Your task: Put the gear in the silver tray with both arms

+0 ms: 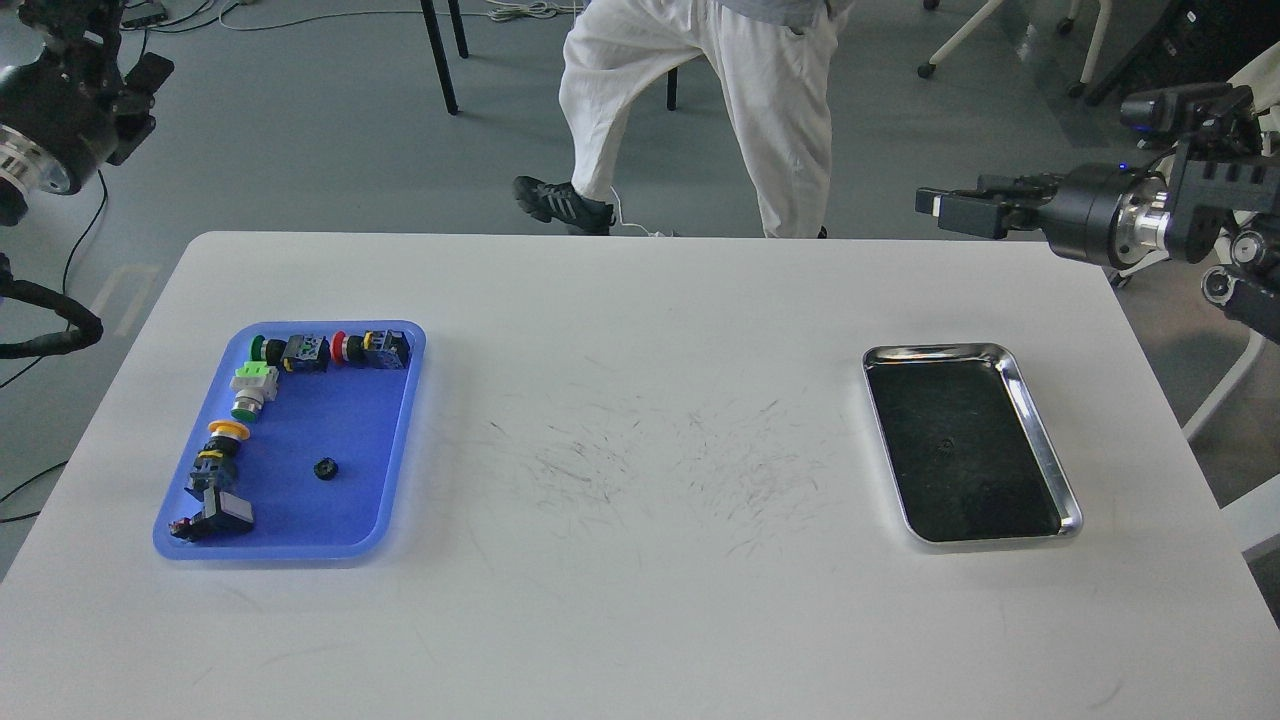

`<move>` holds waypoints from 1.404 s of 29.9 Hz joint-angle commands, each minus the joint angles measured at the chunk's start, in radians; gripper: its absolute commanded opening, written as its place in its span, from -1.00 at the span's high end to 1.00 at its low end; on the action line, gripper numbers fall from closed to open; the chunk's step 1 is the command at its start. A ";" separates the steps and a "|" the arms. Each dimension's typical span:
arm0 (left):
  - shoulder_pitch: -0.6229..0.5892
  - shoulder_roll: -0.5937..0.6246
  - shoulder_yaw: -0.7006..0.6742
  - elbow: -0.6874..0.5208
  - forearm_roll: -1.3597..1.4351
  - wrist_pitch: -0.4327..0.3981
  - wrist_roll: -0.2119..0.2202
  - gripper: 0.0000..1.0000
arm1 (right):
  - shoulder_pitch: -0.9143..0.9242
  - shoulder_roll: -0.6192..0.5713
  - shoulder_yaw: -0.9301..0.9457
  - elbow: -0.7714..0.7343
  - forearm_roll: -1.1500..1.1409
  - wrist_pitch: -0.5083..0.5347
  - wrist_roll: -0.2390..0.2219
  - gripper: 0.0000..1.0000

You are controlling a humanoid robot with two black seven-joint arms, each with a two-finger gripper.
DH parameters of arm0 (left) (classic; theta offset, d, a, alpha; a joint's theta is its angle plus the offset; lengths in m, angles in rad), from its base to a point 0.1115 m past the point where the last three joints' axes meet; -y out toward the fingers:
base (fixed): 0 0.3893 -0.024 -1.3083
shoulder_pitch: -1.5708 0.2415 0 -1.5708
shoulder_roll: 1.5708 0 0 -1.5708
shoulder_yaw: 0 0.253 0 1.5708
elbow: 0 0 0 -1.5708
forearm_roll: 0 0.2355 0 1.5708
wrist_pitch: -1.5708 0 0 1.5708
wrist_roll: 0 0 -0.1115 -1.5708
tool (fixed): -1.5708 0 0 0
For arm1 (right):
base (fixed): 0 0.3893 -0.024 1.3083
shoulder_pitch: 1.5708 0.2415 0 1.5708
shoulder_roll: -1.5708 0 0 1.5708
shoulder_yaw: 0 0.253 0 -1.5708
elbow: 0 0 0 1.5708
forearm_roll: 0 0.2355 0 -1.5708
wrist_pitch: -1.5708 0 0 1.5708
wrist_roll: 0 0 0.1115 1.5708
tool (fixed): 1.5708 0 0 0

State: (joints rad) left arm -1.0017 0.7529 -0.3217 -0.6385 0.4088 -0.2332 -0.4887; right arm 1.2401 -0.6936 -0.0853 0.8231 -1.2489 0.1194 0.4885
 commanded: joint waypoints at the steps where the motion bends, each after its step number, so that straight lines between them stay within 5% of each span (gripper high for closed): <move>1: 0.000 0.013 -0.004 -0.001 -0.002 -0.006 0.000 -0.96 | -0.010 -0.003 0.036 -0.004 0.121 -0.021 0.000 -0.76; 15: 0.071 0.022 -0.002 0.007 -0.179 -0.112 0.000 -0.95 | -0.109 -0.006 0.077 -0.091 0.839 -0.124 0.000 -0.77; 19: 0.095 0.078 -0.004 -0.015 -0.264 -0.233 0.000 -0.95 | -0.163 -0.012 0.128 -0.091 0.968 -0.138 0.000 -0.81; 31: 0.236 0.244 0.018 -0.191 -0.289 -0.256 0.000 -0.96 | -0.229 -0.006 0.203 -0.090 1.198 -0.150 0.000 -0.86; 42: 0.247 0.514 0.041 -0.415 0.016 -0.256 0.000 -0.96 | -0.251 0.002 0.228 -0.091 1.198 -0.149 0.000 -0.86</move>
State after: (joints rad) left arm -0.7540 1.2074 -0.2756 -1.0102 0.4111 -0.4887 -0.4887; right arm 0.9954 -0.6934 0.1401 0.7342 -0.0506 -0.0298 0.4887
